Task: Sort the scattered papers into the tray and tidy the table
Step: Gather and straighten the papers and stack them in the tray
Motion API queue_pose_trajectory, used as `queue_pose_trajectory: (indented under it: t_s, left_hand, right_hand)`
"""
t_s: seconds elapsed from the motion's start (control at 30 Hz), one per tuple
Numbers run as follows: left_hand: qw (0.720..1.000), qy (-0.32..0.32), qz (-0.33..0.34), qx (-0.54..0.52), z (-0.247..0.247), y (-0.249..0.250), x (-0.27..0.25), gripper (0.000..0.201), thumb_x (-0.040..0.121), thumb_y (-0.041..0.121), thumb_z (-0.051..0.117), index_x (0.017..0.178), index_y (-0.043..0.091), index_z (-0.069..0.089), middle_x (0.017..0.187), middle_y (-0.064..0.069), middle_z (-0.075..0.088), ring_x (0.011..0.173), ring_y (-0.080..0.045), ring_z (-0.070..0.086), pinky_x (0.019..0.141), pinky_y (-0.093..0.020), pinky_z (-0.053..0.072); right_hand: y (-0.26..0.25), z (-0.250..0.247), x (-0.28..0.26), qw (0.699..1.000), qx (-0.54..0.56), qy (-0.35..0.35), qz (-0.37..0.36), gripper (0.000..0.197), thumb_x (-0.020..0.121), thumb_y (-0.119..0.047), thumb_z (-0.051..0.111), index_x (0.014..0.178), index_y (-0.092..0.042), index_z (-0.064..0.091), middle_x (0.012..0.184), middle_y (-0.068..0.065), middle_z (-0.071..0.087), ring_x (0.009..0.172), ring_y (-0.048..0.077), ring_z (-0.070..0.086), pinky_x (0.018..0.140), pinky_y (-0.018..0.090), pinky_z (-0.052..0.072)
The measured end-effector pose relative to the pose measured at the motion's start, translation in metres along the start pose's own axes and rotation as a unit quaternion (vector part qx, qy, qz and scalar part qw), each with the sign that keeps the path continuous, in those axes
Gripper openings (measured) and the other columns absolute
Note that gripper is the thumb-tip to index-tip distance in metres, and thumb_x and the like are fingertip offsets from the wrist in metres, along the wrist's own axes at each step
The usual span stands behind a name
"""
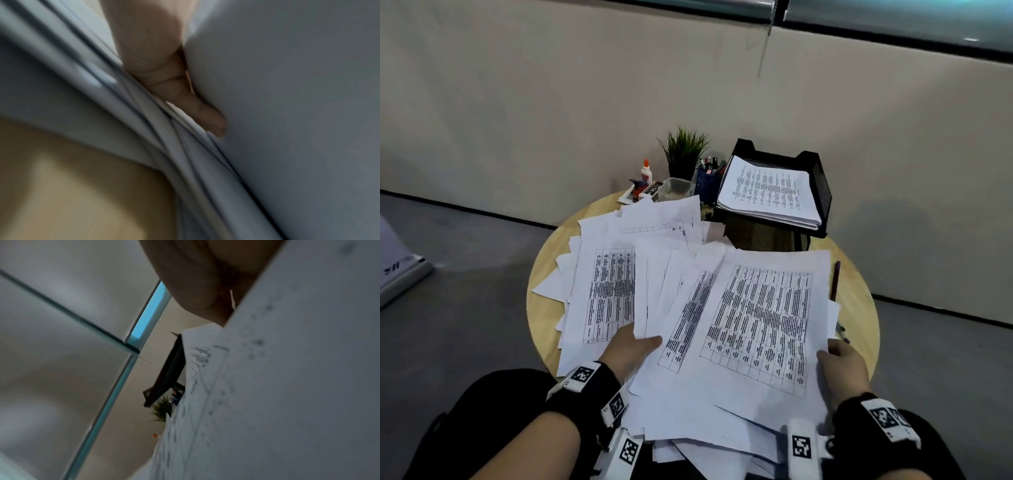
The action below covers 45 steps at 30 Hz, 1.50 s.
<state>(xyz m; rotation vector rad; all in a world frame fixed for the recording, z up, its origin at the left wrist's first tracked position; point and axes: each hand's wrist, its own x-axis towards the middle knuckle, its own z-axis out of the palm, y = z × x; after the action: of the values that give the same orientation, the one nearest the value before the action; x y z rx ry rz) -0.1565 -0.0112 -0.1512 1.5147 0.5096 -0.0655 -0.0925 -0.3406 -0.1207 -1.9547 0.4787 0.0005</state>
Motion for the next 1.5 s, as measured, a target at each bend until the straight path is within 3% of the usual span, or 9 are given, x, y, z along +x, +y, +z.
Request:
queue_pose_trajectory:
  t_s: [0.13, 0.3, 0.4, 0.5, 0.6, 0.8, 0.93, 1.13, 1.5]
  left_hand:
    - [1.000, -0.006, 0.007, -0.004, 0.001, 0.002, -0.005, 0.029, 0.086, -0.003, 0.060, 0.115, 0.000, 0.060, 0.109, -0.011, 0.068, 0.094, -0.019, 0.065, 0.081, -0.026, 0.050]
    - [1.000, -0.009, 0.014, 0.015, 0.001, 0.003, -0.007, 0.025, 0.086, 0.003, 0.062, 0.111, 0.004, 0.061, 0.102, -0.007, 0.071, 0.093, -0.019, 0.068, 0.083, -0.030, 0.051]
    - [1.000, -0.001, 0.003, 0.005, 0.003, 0.006, -0.010, 0.018, 0.086, 0.001, 0.062, 0.102, 0.008, 0.062, 0.095, -0.006, 0.071, 0.089, -0.021, 0.067, 0.085, -0.035, 0.052]
    - [1.000, -0.011, 0.004, 0.012, 0.003, 0.009, -0.014, 0.018, 0.086, 0.003, 0.062, 0.103, 0.011, 0.064, 0.100, -0.004, 0.071, 0.095, -0.019, 0.067, 0.094, -0.037, 0.048]
    - [1.000, -0.007, -0.013, -0.001, 0.003, 0.011, -0.014, 0.024, 0.085, 0.006, 0.065, 0.109, 0.008, 0.063, 0.104, -0.005, 0.070, 0.097, -0.018, 0.066, 0.097, -0.035, 0.046]
    - [1.000, -0.012, -0.010, -0.021, 0.005, 0.011, -0.014, 0.045, 0.065, 0.020, 0.080, 0.107, 0.010, 0.068, 0.103, -0.007, 0.072, 0.098, -0.021, 0.067, 0.095, -0.034, 0.048]
    - [0.999, -0.037, -0.008, -0.019, 0.002, 0.009, -0.013, 0.048, 0.057, 0.024, 0.080, 0.103, 0.014, 0.069, 0.100, -0.004, 0.073, 0.096, -0.020, 0.069, 0.094, -0.038, 0.050]
    - [1.000, -0.019, -0.013, -0.013, 0.004, 0.011, -0.011, 0.026, 0.078, -0.014, 0.063, 0.087, 0.010, 0.065, 0.076, 0.005, 0.071, 0.062, -0.002, 0.067, 0.059, -0.014, 0.051]
    - [0.997, -0.011, -0.015, -0.080, 0.007, 0.013, -0.016, 0.038, 0.082, -0.017, 0.056, 0.119, -0.008, 0.054, 0.097, -0.010, 0.065, 0.081, -0.016, 0.061, 0.091, -0.030, 0.042]
  right_hand:
    - [-0.007, -0.007, -0.004, 0.970, 0.216, -0.096, 0.064, 0.021, 0.087, 0.011, 0.048, 0.073, -0.001, 0.058, 0.063, 0.020, 0.067, 0.049, 0.026, 0.062, 0.056, 0.039, 0.054]
    - [-0.011, -0.016, -0.003, 0.936, 0.301, -0.153, 0.096, 0.018, 0.087, 0.012, 0.047, 0.077, -0.001, 0.054, 0.060, 0.016, 0.068, 0.048, 0.025, 0.066, 0.051, 0.039, 0.057]
    - [0.006, -0.013, 0.006, 0.976, 0.188, -0.080, 0.077, 0.012, 0.084, 0.011, 0.051, 0.077, 0.004, 0.057, 0.061, 0.015, 0.067, 0.047, 0.021, 0.061, 0.050, 0.028, 0.053]
    - [0.015, -0.006, 0.013, 1.000, 0.006, -0.010, 0.018, 0.013, 0.079, 0.006, 0.058, 0.077, -0.004, 0.066, 0.086, 0.025, 0.069, 0.071, 0.028, 0.060, 0.072, 0.039, 0.049]
    - [0.006, 0.000, 0.002, 0.993, -0.112, 0.003, -0.019, 0.021, 0.086, -0.002, 0.053, 0.102, -0.007, 0.066, 0.087, 0.016, 0.068, 0.079, 0.030, 0.061, 0.071, 0.032, 0.047]
    - [-0.003, 0.021, -0.020, 0.924, -0.324, -0.163, -0.120, 0.033, 0.078, -0.014, 0.069, 0.102, -0.007, 0.047, 0.099, 0.011, 0.053, 0.087, 0.023, 0.051, 0.071, 0.032, 0.043]
    - [-0.002, 0.032, -0.024, 0.908, -0.327, -0.227, -0.131, 0.069, 0.082, -0.009, 0.063, 0.143, -0.013, 0.033, 0.138, 0.009, 0.044, 0.124, 0.025, 0.046, 0.093, 0.025, 0.038]
    - [0.002, 0.019, -0.016, 0.934, -0.356, -0.025, -0.009, 0.048, 0.079, -0.029, 0.061, 0.119, -0.007, 0.048, 0.122, 0.018, 0.052, 0.115, 0.038, 0.046, 0.090, 0.038, 0.040]
    - [0.001, 0.011, -0.007, 0.947, -0.317, -0.029, 0.036, 0.034, 0.070, -0.032, 0.063, 0.090, -0.006, 0.057, 0.095, 0.014, 0.059, 0.091, 0.034, 0.056, 0.068, 0.030, 0.044]
